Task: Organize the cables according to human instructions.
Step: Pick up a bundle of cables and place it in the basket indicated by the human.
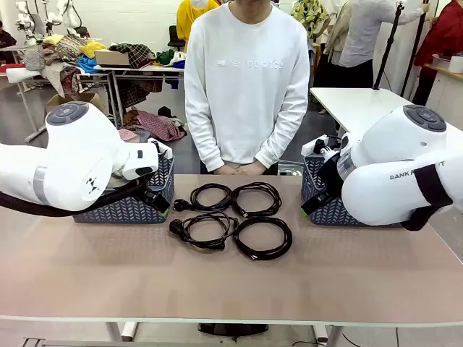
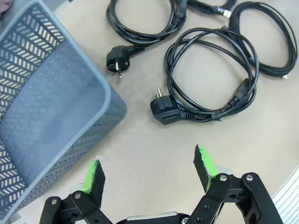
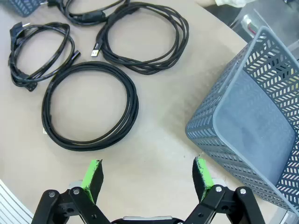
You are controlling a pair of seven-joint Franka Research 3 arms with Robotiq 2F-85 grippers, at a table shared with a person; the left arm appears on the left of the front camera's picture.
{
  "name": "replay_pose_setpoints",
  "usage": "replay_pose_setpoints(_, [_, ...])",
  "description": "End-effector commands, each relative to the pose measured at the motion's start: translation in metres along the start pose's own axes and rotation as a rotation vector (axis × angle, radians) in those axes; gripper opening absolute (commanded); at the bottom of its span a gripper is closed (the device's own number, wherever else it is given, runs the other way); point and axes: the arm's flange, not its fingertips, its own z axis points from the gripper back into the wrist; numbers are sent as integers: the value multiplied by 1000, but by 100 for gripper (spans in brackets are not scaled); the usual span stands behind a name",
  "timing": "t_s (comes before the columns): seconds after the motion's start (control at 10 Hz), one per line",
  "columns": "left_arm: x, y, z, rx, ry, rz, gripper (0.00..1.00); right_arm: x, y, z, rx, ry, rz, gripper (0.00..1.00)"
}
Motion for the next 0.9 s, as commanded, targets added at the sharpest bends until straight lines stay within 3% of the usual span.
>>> replay_pose_setpoints(0.0, [-1, 2, 2, -4, 2, -7, 100, 0, 0, 0, 0, 0, 0, 100])
replay_pose_setpoints(0.8, [-1, 2, 2, -4, 2, -7, 100, 0, 0, 0, 0, 0, 0, 100])
